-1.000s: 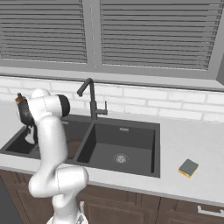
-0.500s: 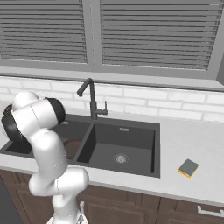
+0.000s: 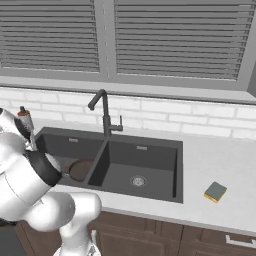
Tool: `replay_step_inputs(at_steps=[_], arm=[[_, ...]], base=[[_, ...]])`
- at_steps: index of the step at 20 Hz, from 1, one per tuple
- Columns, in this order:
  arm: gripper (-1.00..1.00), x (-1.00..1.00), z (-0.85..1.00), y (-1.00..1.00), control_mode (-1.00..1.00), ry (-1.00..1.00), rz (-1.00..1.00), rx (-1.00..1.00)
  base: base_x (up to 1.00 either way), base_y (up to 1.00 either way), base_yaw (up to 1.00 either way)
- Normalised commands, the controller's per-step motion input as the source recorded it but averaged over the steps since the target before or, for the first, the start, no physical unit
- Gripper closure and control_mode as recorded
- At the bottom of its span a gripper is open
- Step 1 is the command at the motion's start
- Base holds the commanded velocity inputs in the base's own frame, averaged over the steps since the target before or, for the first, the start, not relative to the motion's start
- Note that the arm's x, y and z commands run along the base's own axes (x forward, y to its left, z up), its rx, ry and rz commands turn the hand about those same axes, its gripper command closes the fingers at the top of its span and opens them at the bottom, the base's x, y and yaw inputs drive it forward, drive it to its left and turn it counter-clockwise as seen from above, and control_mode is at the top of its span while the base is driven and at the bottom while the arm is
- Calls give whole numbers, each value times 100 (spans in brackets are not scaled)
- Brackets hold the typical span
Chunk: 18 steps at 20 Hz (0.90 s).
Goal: Pick the pan and sponge and place them into the sink. Then turn on the water.
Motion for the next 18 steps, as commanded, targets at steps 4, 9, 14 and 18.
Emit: replay_step_inputs(at_steps=[4,9,14,18], arm=[[-100,-60,100,-34,-100,3,-20,4],[-100,-67,81,-48,-100,3,-14,0],[-100,-73,34,-78,-100,0,-21,0],[-100,-61,5,-90,-100,-9,-36,8]], base=[[0,0,0],[0,0,0],[0,0,0],[0,0,0]])
